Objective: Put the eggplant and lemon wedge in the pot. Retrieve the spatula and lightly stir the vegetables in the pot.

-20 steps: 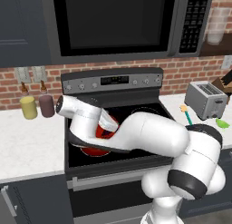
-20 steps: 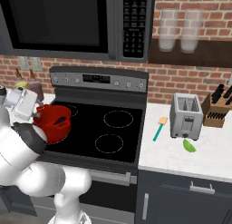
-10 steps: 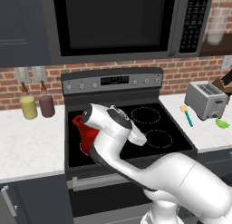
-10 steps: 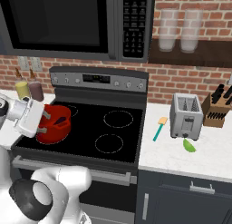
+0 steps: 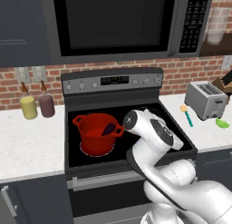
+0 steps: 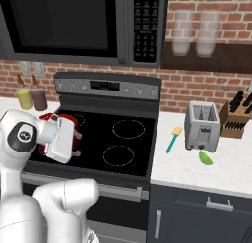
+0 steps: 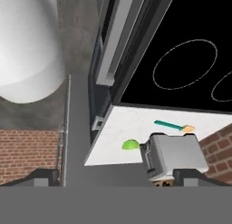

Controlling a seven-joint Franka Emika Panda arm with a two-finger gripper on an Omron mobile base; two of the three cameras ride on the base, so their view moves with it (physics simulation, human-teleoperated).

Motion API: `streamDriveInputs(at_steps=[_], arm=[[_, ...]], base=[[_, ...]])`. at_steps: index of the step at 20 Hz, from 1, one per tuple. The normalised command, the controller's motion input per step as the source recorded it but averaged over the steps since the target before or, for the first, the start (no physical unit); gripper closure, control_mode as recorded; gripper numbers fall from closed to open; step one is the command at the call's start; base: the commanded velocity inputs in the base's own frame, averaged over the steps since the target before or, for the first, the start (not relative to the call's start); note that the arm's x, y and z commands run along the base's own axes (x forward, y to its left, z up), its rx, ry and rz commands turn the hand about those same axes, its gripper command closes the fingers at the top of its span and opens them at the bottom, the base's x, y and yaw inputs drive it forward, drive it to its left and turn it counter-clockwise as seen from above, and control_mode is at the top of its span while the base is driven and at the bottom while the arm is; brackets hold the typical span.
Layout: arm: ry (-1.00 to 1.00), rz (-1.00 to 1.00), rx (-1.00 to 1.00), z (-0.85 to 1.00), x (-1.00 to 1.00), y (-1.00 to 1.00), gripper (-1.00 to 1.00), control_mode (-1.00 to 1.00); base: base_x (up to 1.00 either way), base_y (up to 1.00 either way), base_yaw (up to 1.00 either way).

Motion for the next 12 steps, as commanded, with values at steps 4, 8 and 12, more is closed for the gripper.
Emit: streamDriveInputs(at_steps=[4, 8, 12], arm=[[0.00, 0.00, 0.02, 0.00, 0.00, -1.00, -1.00, -1.00], [0.03, 0.00, 0.04, 0.00, 0.00, -1.00, -1.00, -1.00], [0.04, 0.01, 0.07, 0.02, 0.00, -1.00, -1.00, -1.00]], base=[[0.00, 0.00, 0.00], [0.00, 0.00, 0.00], [0.00, 0.00, 0.00]])
